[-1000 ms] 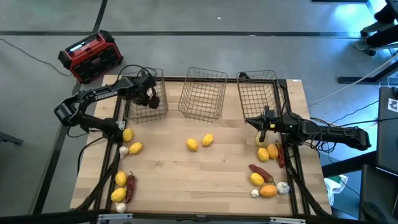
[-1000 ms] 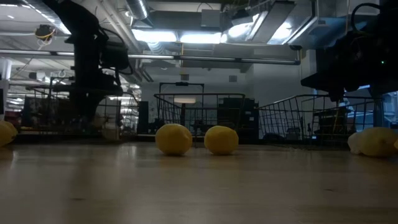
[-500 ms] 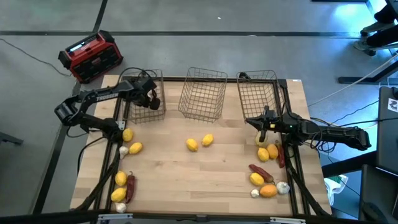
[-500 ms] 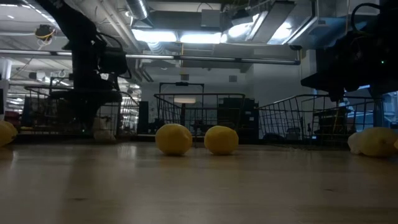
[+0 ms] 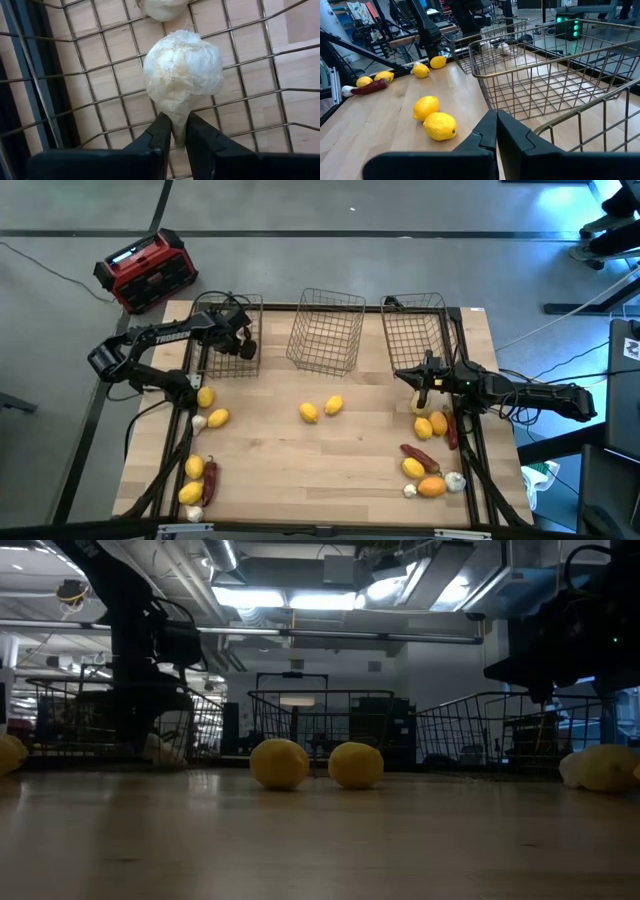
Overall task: Sort produce into baskets
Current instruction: Put the garlic into the left wire basket, then put the lemon into the middle wire basket
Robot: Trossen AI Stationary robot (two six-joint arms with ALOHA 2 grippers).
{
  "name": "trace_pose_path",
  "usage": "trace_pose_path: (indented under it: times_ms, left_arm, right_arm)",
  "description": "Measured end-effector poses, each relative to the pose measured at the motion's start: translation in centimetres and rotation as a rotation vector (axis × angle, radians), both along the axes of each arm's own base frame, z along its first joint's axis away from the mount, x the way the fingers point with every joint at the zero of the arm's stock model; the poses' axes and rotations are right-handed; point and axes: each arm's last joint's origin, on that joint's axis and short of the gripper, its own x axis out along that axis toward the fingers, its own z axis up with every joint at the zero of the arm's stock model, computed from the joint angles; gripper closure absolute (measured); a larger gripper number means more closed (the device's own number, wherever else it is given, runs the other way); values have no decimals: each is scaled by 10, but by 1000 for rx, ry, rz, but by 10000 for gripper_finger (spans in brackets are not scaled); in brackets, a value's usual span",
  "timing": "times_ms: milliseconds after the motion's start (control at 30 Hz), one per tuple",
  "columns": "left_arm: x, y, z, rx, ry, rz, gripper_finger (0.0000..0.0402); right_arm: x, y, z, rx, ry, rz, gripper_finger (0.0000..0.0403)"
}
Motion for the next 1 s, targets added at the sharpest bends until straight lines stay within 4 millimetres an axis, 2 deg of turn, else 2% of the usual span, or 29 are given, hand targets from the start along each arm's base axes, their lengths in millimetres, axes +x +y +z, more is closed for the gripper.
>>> trace_pose_path:
  times_ms: [333, 533, 667, 800, 1000]
  left_arm:
    - [0, 0, 0, -1, 9, -32, 287]
    - [1, 1, 10, -22, 26, -52, 275]
    - [6, 4, 31, 23, -7, -93, 274]
    - [12, 3, 65, 122, -91, -134, 274]
    - [14, -18, 112, 236, -231, -218, 274]
  right_arm:
    - [0, 0, 0, 0, 0, 0, 388]
    - [0, 0, 0, 0, 0, 0, 388]
    - [0, 0, 0, 0, 0, 0, 388]
    - [0, 0, 0, -1, 1, -3, 388]
    - [0, 0, 0, -2, 1, -9, 388]
